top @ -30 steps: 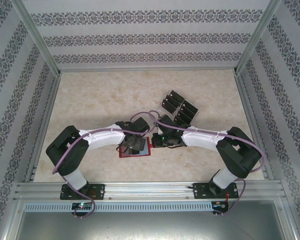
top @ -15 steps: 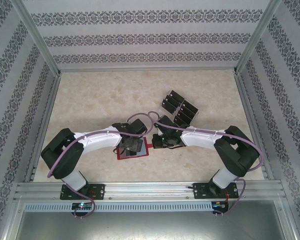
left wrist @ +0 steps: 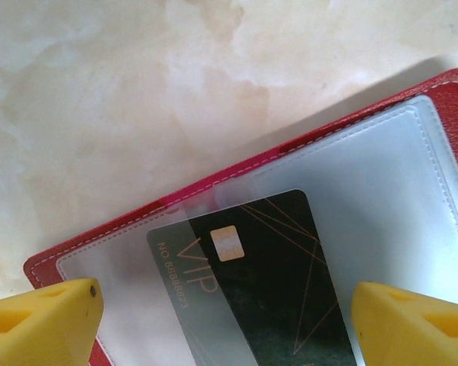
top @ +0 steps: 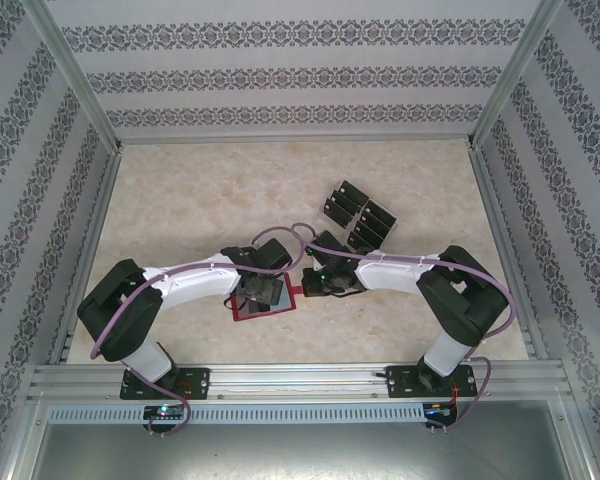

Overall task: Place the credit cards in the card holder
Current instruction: Insert the credit card into the card slot.

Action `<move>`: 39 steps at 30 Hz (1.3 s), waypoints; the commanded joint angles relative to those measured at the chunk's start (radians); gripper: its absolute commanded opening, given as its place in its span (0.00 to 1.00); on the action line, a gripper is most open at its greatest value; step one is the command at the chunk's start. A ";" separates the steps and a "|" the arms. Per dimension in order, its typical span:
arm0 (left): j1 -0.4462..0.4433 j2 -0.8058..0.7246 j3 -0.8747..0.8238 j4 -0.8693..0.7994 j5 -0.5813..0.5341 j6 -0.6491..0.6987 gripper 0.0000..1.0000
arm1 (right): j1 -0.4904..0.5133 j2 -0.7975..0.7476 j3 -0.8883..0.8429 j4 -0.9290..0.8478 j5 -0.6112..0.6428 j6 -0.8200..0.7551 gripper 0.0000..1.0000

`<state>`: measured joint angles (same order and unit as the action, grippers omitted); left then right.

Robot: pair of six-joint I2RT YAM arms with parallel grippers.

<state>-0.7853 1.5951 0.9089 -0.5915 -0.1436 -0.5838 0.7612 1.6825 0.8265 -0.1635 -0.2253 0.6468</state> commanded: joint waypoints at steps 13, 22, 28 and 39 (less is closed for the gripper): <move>0.041 -0.075 -0.065 -0.077 -0.053 -0.010 0.86 | -0.037 0.040 -0.053 -0.045 0.044 -0.014 0.00; 0.047 -0.124 -0.026 -0.020 -0.015 0.009 0.86 | -0.039 0.045 -0.053 -0.041 0.040 -0.013 0.00; 0.047 -0.042 0.033 0.000 0.015 0.025 0.86 | -0.040 0.046 -0.053 -0.042 0.042 -0.012 0.00; 0.047 0.042 0.022 0.023 0.006 0.023 0.86 | -0.040 0.043 -0.055 -0.048 0.047 -0.010 0.00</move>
<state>-0.7456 1.6283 0.9329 -0.5770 -0.1314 -0.5762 0.7364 1.6825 0.8135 -0.1425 -0.2588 0.6472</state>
